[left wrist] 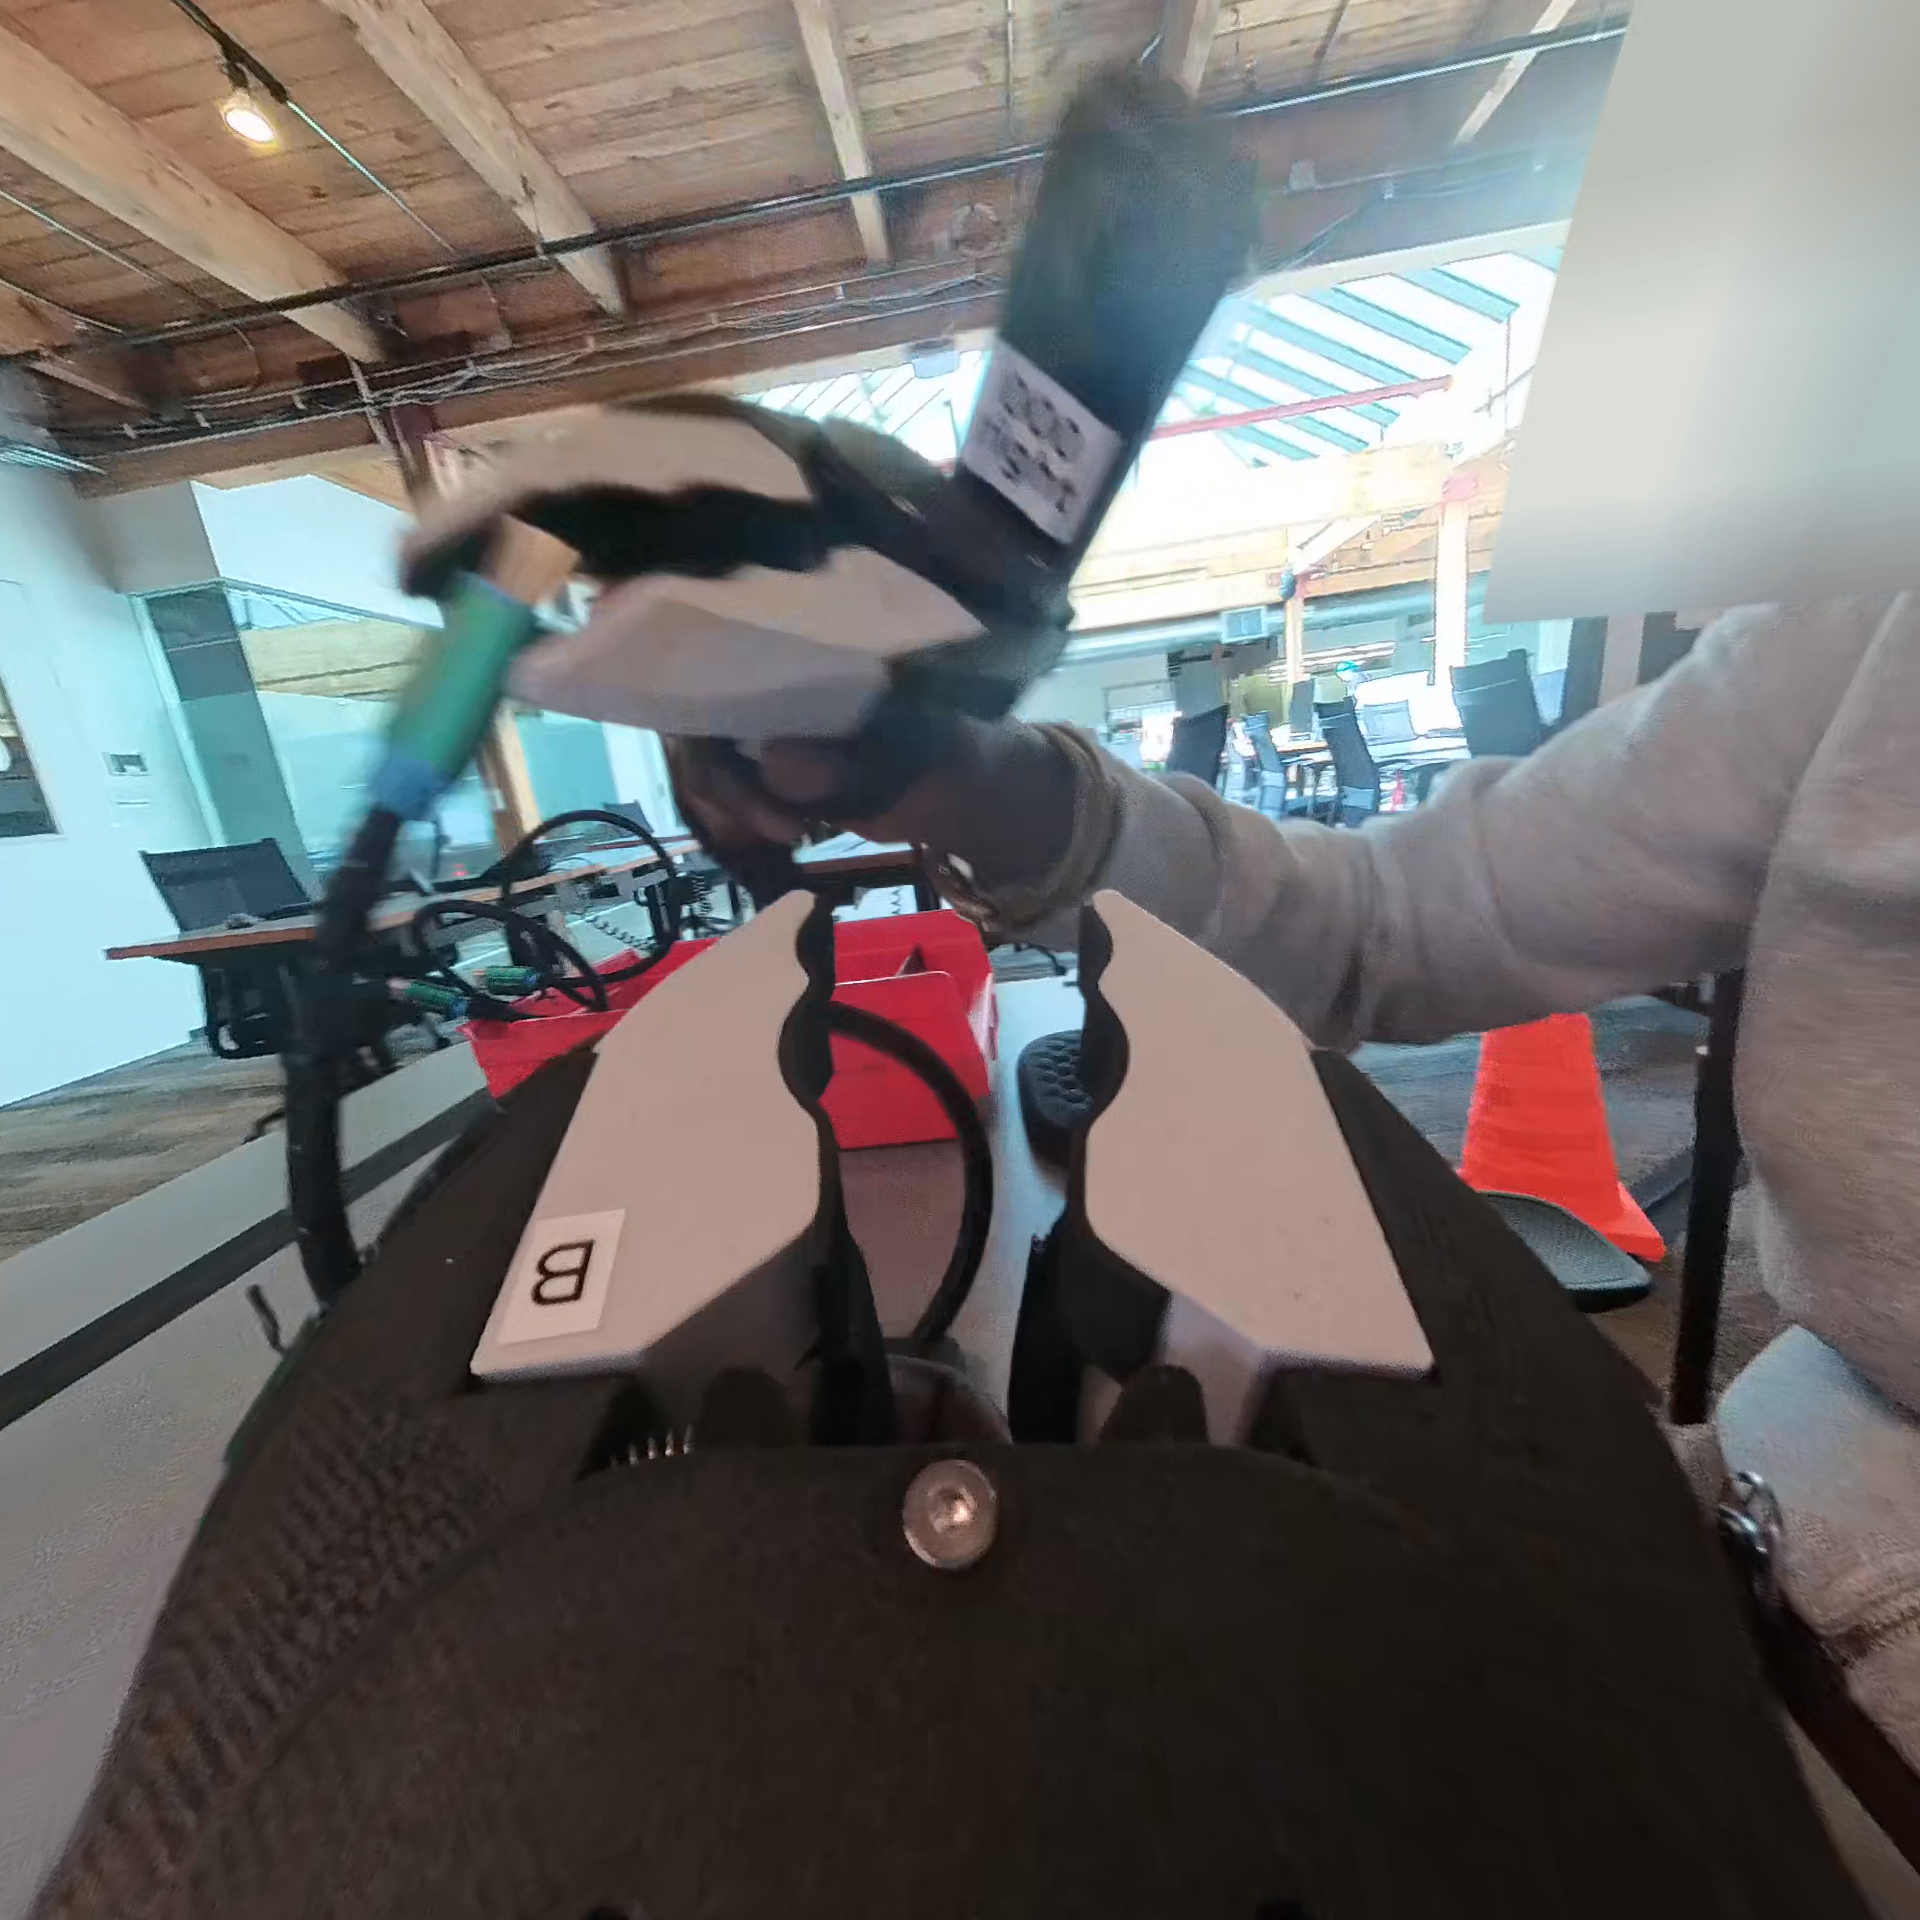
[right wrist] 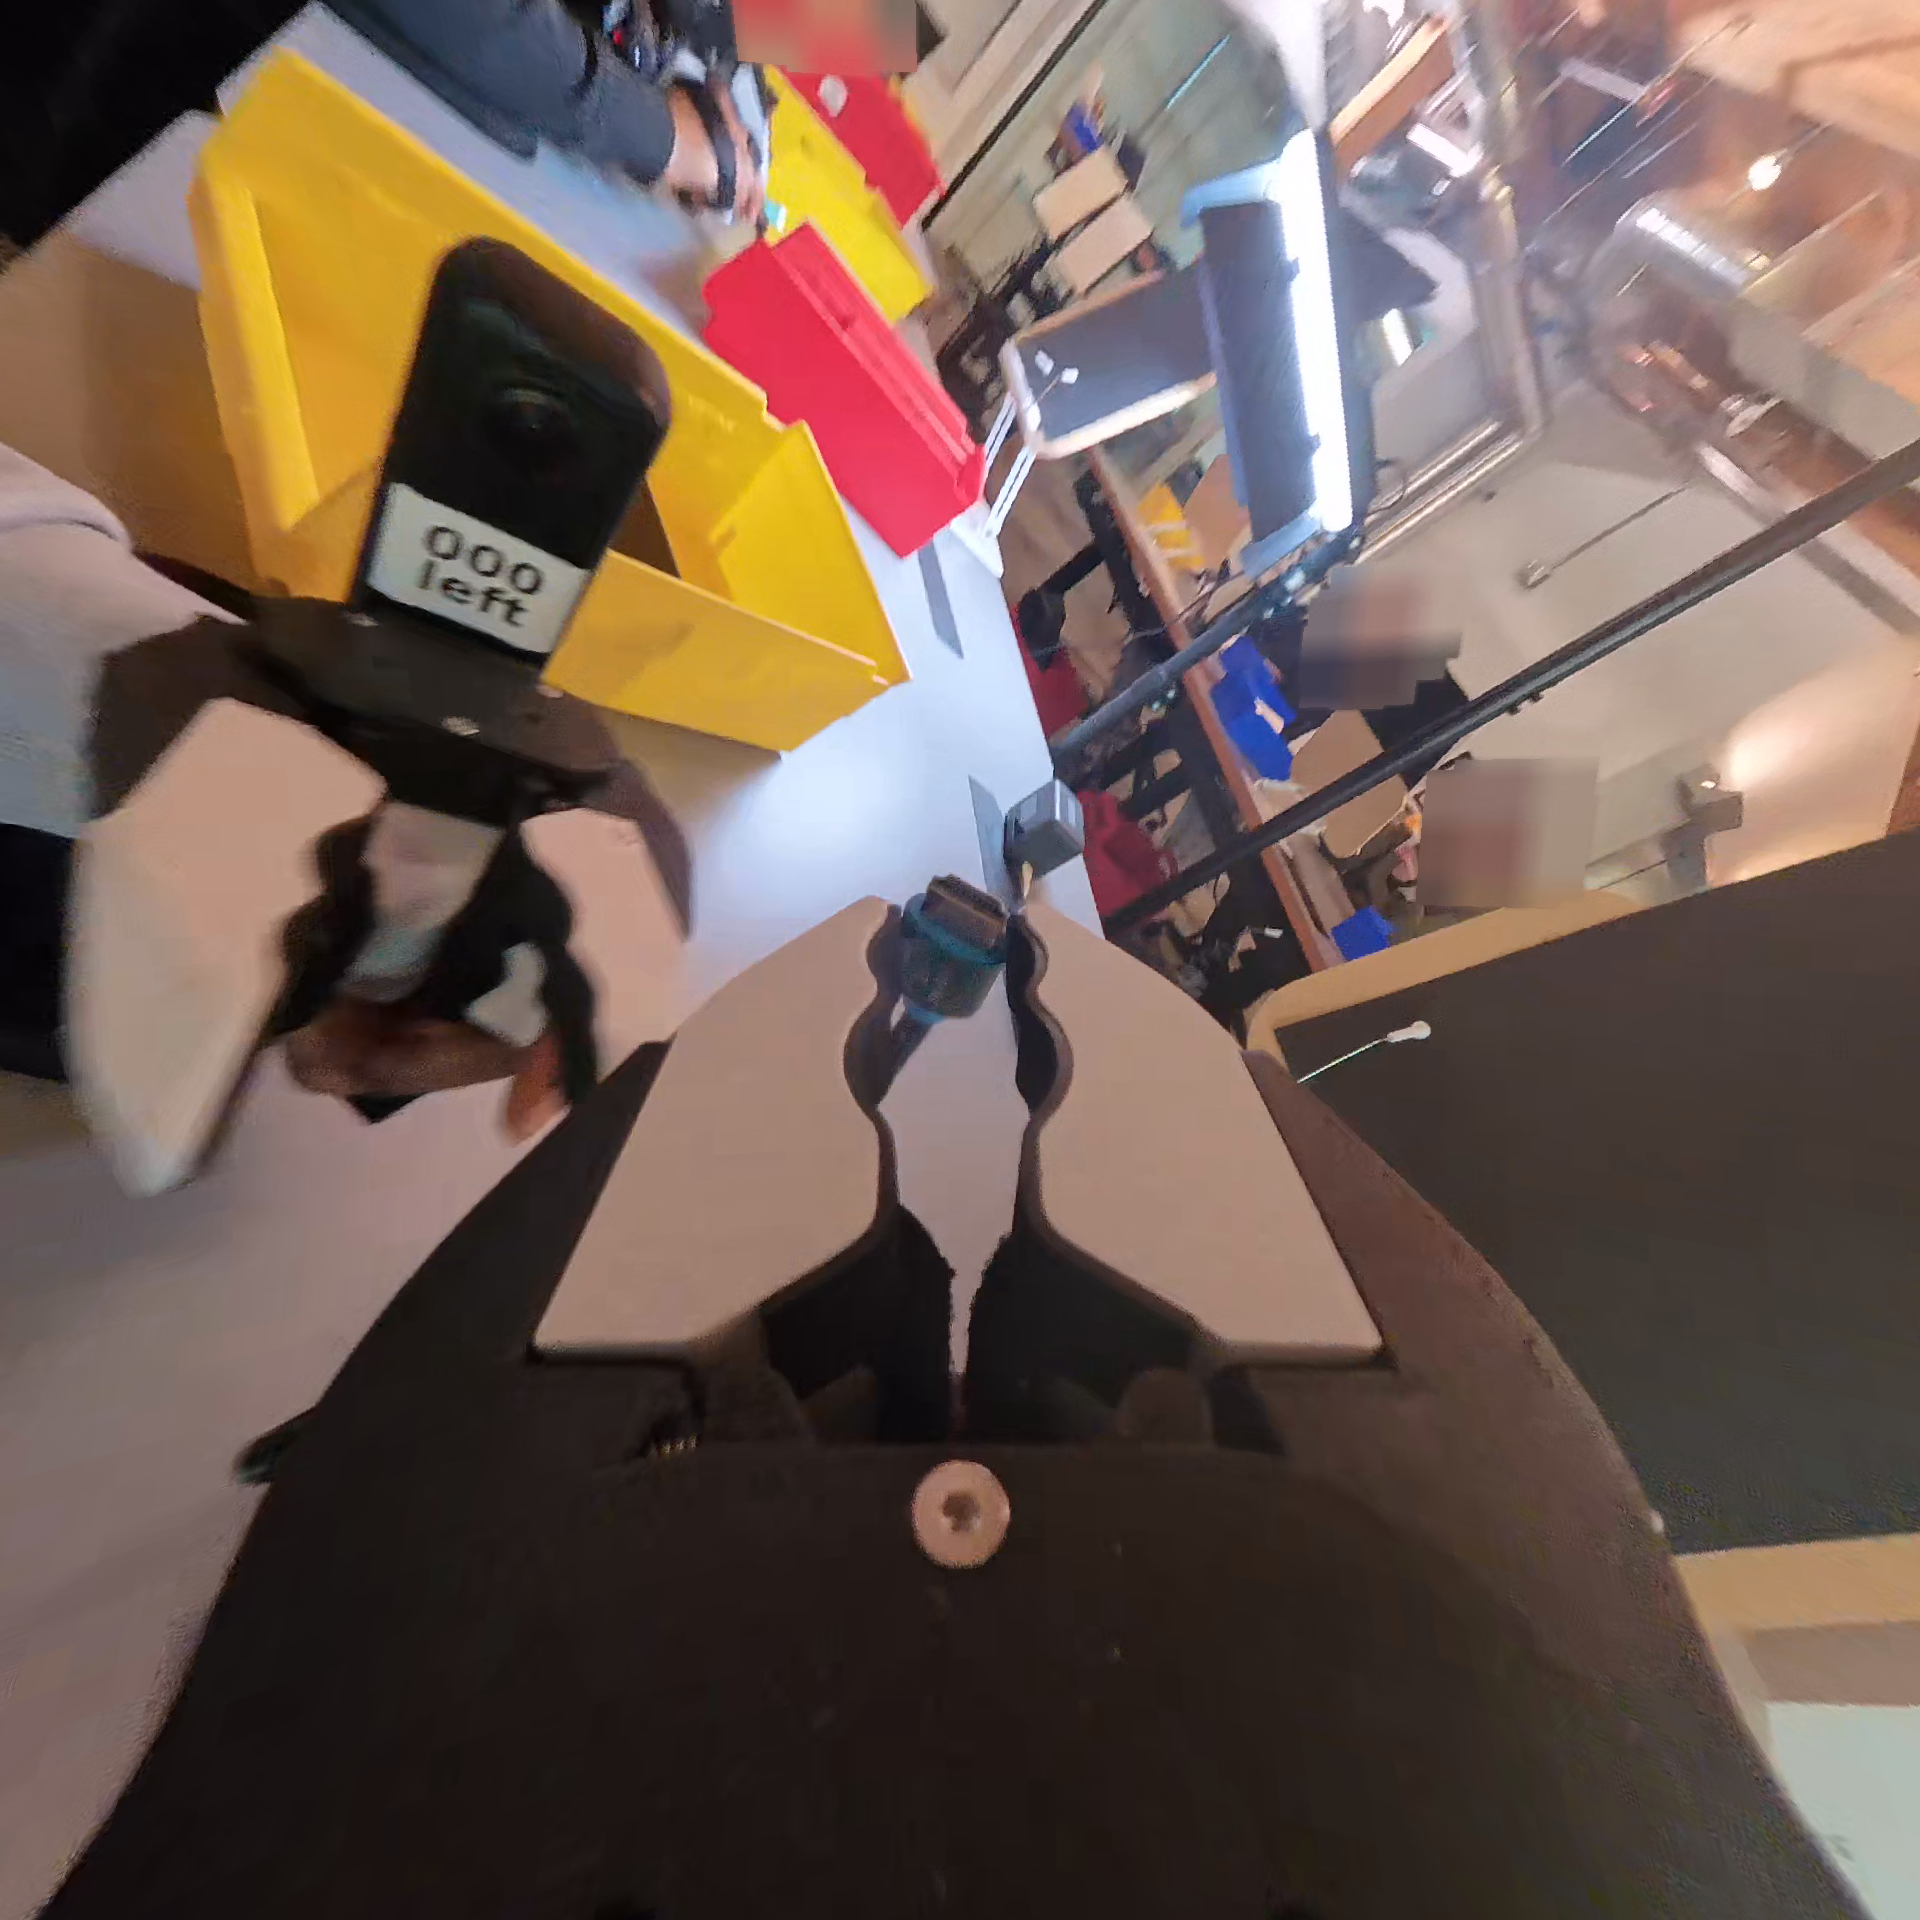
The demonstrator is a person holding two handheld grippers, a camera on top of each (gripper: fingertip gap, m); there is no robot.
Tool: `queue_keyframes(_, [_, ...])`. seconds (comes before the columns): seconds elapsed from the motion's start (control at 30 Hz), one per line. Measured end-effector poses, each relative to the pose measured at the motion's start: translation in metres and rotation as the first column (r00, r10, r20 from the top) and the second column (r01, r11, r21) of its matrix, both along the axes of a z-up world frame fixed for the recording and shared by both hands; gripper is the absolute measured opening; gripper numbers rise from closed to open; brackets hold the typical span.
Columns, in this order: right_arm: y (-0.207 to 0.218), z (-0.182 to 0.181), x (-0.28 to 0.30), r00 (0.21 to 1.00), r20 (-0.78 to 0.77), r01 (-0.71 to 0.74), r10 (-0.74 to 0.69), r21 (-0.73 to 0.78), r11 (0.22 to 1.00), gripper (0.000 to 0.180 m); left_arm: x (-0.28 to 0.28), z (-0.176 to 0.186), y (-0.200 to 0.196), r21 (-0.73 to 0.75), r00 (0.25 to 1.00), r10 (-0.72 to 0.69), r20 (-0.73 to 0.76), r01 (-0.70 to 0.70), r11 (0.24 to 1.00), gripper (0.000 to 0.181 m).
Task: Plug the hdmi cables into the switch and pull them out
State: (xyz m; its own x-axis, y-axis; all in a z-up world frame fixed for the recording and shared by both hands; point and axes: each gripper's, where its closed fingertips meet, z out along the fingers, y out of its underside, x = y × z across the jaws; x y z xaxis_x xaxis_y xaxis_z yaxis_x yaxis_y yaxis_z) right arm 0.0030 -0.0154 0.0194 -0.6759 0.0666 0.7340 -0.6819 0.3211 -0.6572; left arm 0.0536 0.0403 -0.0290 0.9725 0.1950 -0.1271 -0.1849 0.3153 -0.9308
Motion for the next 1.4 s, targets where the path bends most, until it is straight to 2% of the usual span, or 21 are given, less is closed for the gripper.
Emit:
queue_keyframes(0.03, [-0.009, 0.004, -0.005, 1.0, -0.009, 0.008, -0.008, 0.035, 0.999, 0.018, 0.003, -0.001, 0.004, 0.002, 1.0, -0.023, 0.004, 0.023, 1.0, 0.044])
queue_keyframes(0.13, [-0.045, 0.012, -0.008, 0.999, -0.045, -0.01, 0.016, 0.123, 0.992, 0.018, 0.017, 0.004, 0.015, 0.064, 0.993, -0.114, 0.008, 0.113, 0.991, 0.044])
queue_keyframes(0.2, [-0.072, 0.017, 0.002, 0.995, -0.068, -0.062, 0.074, 0.165, 0.984, 0.018, 0.023, 0.014, 0.014, 0.136, 0.99, -0.143, 0.004, 0.141, 0.981, 0.051])
queue_keyframes(0.27, [-0.094, 0.024, 0.02, 0.987, -0.078, -0.127, 0.142, 0.168, 0.978, 0.019, 0.028, 0.037, -0.007, 0.294, 0.984, -0.175, -0.01, 0.17, 0.941, 0.044])
queue_keyframes(0.33, [-0.102, 0.038, 0.042, 0.977, -0.046, -0.201, 0.206, 0.095, 0.975, 0.019, 0.019, 0.056, -0.04, 0.453, 0.986, -0.166, 0.024, 0.138, 0.881, 0.029])
queue_keyframes(0.4, [-0.097, 0.05, 0.064, 0.959, 0.015, -0.284, 0.285, -0.012, 0.959, 0.019, 0.01, 0.068, -0.072, 0.569, 0.986, -0.161, 0.045, 0.107, 0.815, 0.023])
queue_keyframes(0.5, [-0.074, 0.057, 0.08, 0.92, 0.132, -0.346, 0.37, -0.175, 0.922, 0.019, 0.019, 0.083, -0.118, 0.73, 0.97, -0.24, -0.043, 0.194, 0.655, 0.042])
queue_keyframes(0.53, [-0.065, 0.053, 0.081, 0.905, 0.172, -0.35, 0.388, -0.216, 0.911, 0.019, 0.022, 0.086, -0.125, 0.74, 0.972, -0.22, -0.076, 0.203, 0.641, 0.045])
queue_keyframes(0.57, [-0.057, 0.048, 0.08, 0.891, 0.213, -0.345, 0.4, -0.252, 0.904, 0.019, 0.026, 0.087, -0.124, 0.723, 0.979, -0.179, -0.097, 0.193, 0.664, 0.048])
queue_keyframes(0.63, [-0.042, 0.038, 0.079, 0.85, 0.282, -0.351, 0.444, -0.325, 0.878, 0.019, 0.023, 0.083, -0.105, 0.625, 0.992, -0.092, -0.085, 0.125, 0.77, 0.049])
queue_keyframes(0.7, [-0.031, 0.028, 0.078, 0.837, 0.291, -0.351, 0.464, -0.366, 0.862, 0.019, 0.014, 0.078, -0.096, 0.61, 0.998, -0.048, -0.037, 0.061, 0.79, 0.027])
queue_keyframes(0.77, [-0.023, 0.019, 0.076, 0.863, 0.25, -0.337, 0.439, -0.362, 0.869, 0.019, 0.009, 0.072, -0.09, 0.593, 0.997, -0.076, -0.006, 0.065, 0.803, 0.018])
queue_keyframes(0.93, [-0.008, 0.008, 0.072, 0.942, 0.028, -0.311, 0.335, -0.307, 0.899, 0.021, 0.007, 0.062, -0.073, 0.5, 0.986, -0.162, 0.036, 0.122, 0.857, 0.014])
queue_keyframes(1.03, [0.0, 0.001, 0.065, 0.942, -0.273, -0.25, 0.193, -0.191, 0.949, 0.033, 0.004, 0.057, -0.063, 0.45, 0.985, -0.158, 0.063, 0.114, 0.886, 0.009])
queue_keyframes(1.13, [0.003, -0.007, 0.059, 0.805, -0.588, -0.125, 0.079, -0.039, 0.991, 0.031, 0.001, 0.053, -0.061, 0.434, 0.975, -0.2, 0.102, 0.137, 0.89, 0.004])
queue_keyframes(1.2, [0.005, -0.002, 0.056, 0.624, -0.781, -0.036, 0.032, 0.012, 0.999, 0.03, 0.0, 0.052, -0.059, 0.437, 0.963, -0.234, 0.134, 0.154, 0.886, 0.002])
queue_keyframes(1.23, [0.004, -0.001, 0.056, 0.496, -0.868, 0.006, 0.028, 0.036, 0.999, 0.034, -0.002, 0.051, -0.058, 0.438, 0.955, -0.25, 0.157, 0.16, 0.885, 0.002])
queue_keyframes(1.3, [0.002, -0.005, 0.054, 0.246, -0.966, 0.086, 0.084, 0.108, 0.99, 0.037, -0.005, 0.049, -0.057, 0.436, 0.945, -0.268, 0.189, 0.164, 0.885, 0.002])
queue_keyframes(1.33, [0.001, -0.008, 0.051, 0.178, -0.977, 0.116, 0.114, 0.136, 0.984, 0.038, -0.005, 0.048, -0.056, 0.438, 0.939, -0.281, 0.196, 0.173, 0.882, 0.003])
queue_keyframes(1.37, [0.001, -0.01, 0.048, 0.146, -0.979, 0.136, 0.14, 0.16, 0.978, 0.035, -0.004, 0.048, -0.056, 0.439, 0.933, -0.299, 0.2, 0.188, 0.879, 0.004])
queue_keyframes(1.4, [0.001, -0.01, 0.047, 0.13, -0.978, 0.146, 0.164, 0.183, 0.972, 0.024, -0.002, 0.048, -0.054, 0.435, 0.928, -0.313, 0.202, 0.202, 0.878, 0.005])
